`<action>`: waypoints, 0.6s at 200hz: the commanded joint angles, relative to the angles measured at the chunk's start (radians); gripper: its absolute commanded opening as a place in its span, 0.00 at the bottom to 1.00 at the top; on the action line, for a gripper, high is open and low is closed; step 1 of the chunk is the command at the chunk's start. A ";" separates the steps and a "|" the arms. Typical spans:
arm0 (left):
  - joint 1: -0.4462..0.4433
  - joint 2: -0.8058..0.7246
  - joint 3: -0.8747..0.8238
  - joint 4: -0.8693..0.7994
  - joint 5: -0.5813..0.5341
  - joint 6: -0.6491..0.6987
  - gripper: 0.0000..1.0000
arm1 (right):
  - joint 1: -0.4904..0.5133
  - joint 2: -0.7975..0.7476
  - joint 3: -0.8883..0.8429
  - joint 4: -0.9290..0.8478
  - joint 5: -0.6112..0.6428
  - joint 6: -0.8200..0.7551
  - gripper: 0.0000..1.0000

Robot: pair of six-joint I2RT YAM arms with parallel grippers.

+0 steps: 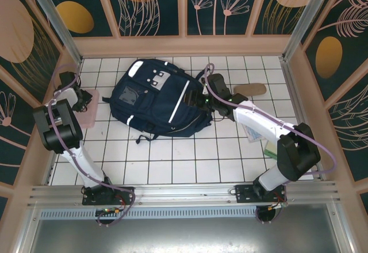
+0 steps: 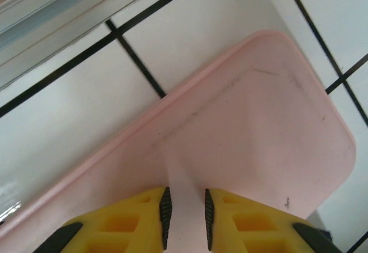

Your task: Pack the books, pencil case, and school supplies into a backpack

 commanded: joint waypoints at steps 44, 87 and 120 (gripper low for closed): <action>0.005 -0.325 -0.435 -0.022 0.158 -0.190 0.26 | 0.019 0.055 0.051 0.068 -0.087 -0.004 0.63; -0.032 -0.601 -0.752 0.024 0.288 -0.313 0.26 | 0.036 0.104 0.066 0.105 -0.136 -0.012 0.63; -0.128 -0.823 -0.877 0.042 0.358 -0.470 0.28 | 0.049 0.124 0.066 0.121 -0.160 -0.019 0.63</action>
